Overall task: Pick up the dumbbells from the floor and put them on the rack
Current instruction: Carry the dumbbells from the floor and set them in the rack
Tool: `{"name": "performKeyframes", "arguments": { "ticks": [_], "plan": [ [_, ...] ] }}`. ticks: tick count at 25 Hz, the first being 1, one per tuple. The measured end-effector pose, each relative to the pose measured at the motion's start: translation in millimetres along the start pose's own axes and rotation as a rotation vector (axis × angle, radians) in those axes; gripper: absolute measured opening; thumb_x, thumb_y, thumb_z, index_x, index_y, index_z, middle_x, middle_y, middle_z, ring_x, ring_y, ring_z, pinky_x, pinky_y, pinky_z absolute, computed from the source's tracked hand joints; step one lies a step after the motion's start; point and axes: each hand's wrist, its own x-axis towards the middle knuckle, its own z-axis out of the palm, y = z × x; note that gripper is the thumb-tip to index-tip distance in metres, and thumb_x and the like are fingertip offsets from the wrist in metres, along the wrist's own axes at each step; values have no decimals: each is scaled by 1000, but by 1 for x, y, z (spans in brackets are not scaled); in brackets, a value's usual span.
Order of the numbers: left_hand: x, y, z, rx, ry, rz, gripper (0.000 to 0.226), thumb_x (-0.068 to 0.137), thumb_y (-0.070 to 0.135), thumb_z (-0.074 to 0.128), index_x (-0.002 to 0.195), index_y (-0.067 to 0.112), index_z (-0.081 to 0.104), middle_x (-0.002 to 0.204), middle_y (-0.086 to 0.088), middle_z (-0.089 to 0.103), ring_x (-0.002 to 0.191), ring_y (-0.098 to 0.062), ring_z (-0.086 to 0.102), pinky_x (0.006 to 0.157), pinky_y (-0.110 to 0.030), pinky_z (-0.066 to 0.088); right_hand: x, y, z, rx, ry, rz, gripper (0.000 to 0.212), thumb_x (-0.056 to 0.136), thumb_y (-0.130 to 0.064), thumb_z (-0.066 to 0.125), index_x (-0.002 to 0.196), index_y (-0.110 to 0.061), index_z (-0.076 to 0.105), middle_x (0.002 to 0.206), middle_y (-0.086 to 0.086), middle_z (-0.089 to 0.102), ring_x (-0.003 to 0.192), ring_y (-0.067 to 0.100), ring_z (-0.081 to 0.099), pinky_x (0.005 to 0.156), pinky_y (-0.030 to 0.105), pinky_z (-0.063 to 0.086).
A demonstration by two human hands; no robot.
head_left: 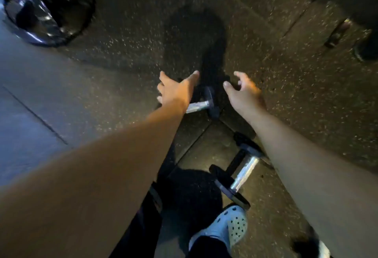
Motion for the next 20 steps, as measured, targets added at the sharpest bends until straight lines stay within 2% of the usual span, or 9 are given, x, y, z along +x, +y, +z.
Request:
{"name": "performKeyframes", "arguments": {
  "ticks": [2,5,8,10,12,16,20],
  "plan": [
    [41,-32,27,166,107,14,116,73,66,71,161,23,10,164,-10,24,146,-43,28,116,-60,24,27,29,45,-33,-5,-54,57,94,-49,54,147,-27,44,146,8,52,130,28,52,104,37,42],
    [92,-78,49,300,236,-118,101,79,54,74,157,19,21,159,-11,33,143,-45,33,114,-58,28,55,57,107,-63,-71,-48,63,92,-52,55,148,-25,41,147,8,51,131,30,51,105,42,43],
    [118,-102,54,261,331,-102,57,87,33,71,134,13,45,133,-13,58,123,-38,57,100,-44,46,74,64,139,-55,5,1,65,92,-44,61,149,-19,41,142,11,56,127,32,55,103,42,47],
    [124,-111,49,264,327,-27,31,93,33,61,117,14,57,109,-10,65,107,-35,65,89,-39,53,82,62,147,-3,69,30,58,95,-34,63,147,-16,46,140,11,58,126,30,57,103,40,48],
    [116,-109,40,248,309,29,24,94,32,57,110,15,61,98,-6,63,100,-35,65,89,-40,55,78,56,143,21,85,31,55,96,-27,64,147,-14,47,142,11,56,127,28,57,104,38,48],
    [79,-75,19,239,300,58,26,91,19,59,117,18,62,102,-4,63,103,-31,64,92,-37,52,51,36,104,18,158,-34,48,96,-28,64,139,-10,55,134,12,62,120,29,62,97,37,50],
    [-3,14,-20,227,299,248,23,92,19,62,115,17,63,107,-5,69,102,-30,66,86,-36,49,-2,-29,4,54,269,-47,50,98,-31,60,142,-9,52,139,13,59,126,31,57,101,36,44]
  ]
}}
